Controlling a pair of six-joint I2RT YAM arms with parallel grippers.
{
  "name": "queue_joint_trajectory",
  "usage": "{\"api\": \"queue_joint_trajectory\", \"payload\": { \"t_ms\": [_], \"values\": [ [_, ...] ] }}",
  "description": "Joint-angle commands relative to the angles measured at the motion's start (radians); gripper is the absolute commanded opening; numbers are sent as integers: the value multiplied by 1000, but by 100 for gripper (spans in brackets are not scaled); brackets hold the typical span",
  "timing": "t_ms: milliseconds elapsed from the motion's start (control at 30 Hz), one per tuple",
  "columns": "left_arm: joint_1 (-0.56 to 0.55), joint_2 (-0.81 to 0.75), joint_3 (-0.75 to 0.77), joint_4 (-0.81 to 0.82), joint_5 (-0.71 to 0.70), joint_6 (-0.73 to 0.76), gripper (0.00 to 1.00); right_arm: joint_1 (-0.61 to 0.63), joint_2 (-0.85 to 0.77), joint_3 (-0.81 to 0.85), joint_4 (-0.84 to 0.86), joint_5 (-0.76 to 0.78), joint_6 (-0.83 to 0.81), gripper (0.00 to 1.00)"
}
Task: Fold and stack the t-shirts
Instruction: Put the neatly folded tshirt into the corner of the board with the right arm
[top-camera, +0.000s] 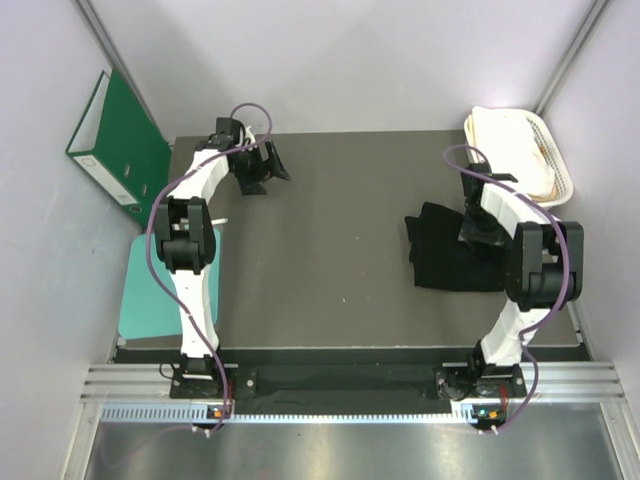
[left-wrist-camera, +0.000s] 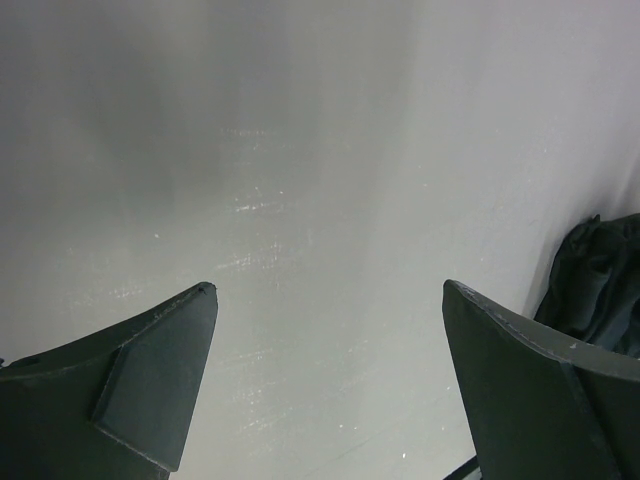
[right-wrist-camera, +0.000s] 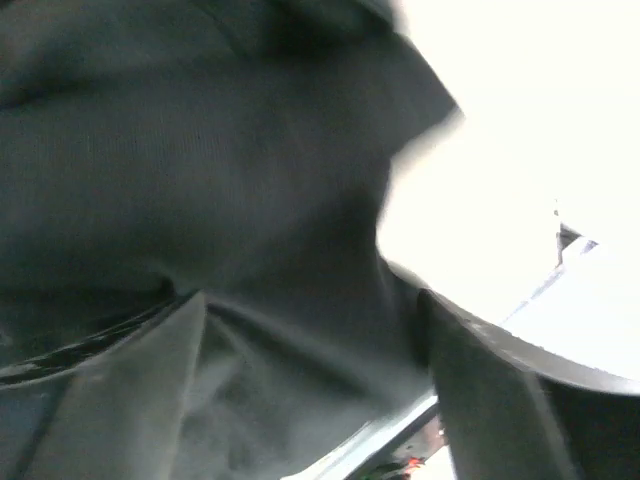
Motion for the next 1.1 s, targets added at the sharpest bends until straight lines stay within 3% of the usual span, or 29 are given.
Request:
{"api": "queue_joint_trajectory", "payload": {
  "t_ms": [0,233,333,467,567,600,633,667,833,1067],
  "values": [
    [-7,-26,-14,26,17,22,99,-6,-151,45,-10,87,39,100],
    [-17,-26,-42,30,23,28,99,-3,-366,98,19,86,0,100],
    [-24,-20,-42,29,26,31,99,3,-417,74,105,-12,-48,100],
    [-32,-14,-36,30,31,31,99,18,-408,8,220,-279,-86,100],
    [-37,-14,-34,26,32,33,99,70,-367,-15,285,-429,-94,83],
    [-40,-14,-34,26,32,31,99,90,-353,-8,297,-451,-93,40],
    [-40,-16,-34,24,32,32,99,133,-318,3,305,-467,-90,12],
    [-40,-14,-34,24,32,34,99,155,-293,23,296,-476,-88,0],
    [-41,-22,-40,18,28,36,99,331,-131,166,263,-438,-108,0],
    [-41,-29,-52,13,28,39,99,383,87,271,250,-508,-85,0]
  ]
}}
